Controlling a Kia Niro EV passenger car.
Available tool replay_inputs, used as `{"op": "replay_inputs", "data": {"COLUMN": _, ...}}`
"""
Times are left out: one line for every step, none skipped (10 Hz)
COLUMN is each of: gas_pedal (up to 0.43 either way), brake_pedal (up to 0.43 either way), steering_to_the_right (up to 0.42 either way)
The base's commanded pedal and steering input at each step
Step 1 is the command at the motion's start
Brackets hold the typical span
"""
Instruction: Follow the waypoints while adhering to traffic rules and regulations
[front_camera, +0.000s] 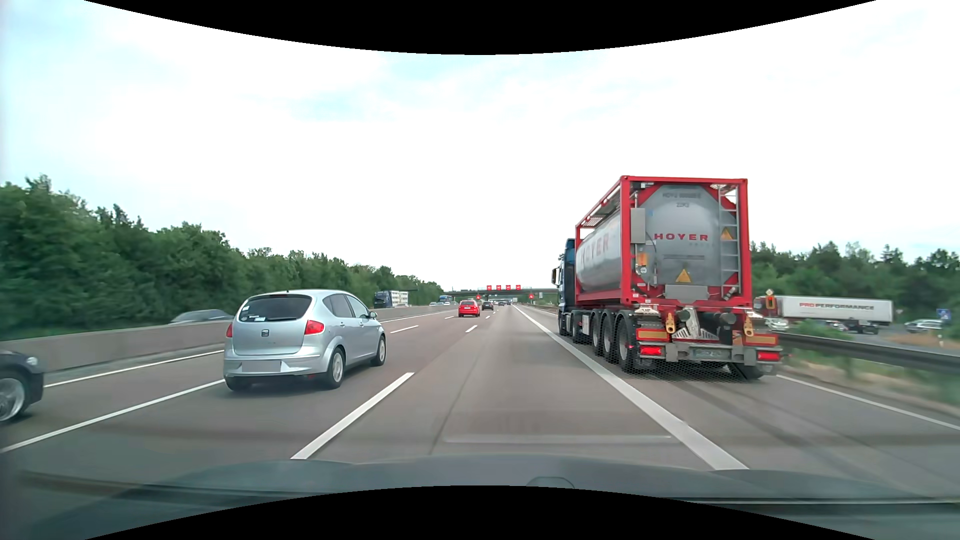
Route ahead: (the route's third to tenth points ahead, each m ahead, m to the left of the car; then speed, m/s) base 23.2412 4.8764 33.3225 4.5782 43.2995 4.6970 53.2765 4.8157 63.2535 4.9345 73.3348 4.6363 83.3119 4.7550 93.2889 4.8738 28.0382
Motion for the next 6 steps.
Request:
{"op": "replay_inputs", "data": {"gas_pedal": 0.157, "brake_pedal": 0.0, "steering_to_the_right": -0.005}}
{"op": "replay_inputs", "data": {"gas_pedal": 0.157, "brake_pedal": 0.0, "steering_to_the_right": -0.004}}
{"op": "replay_inputs", "data": {"gas_pedal": 0.157, "brake_pedal": 0.0, "steering_to_the_right": -0.004}}
{"op": "replay_inputs", "data": {"gas_pedal": 0.157, "brake_pedal": 0.0, "steering_to_the_right": -0.005}}
{"op": "replay_inputs", "data": {"gas_pedal": 0.157, "brake_pedal": 0.0, "steering_to_the_right": -0.006}}
{"op": "replay_inputs", "data": {"gas_pedal": 0.157, "brake_pedal": 0.0, "steering_to_the_right": -0.006}}
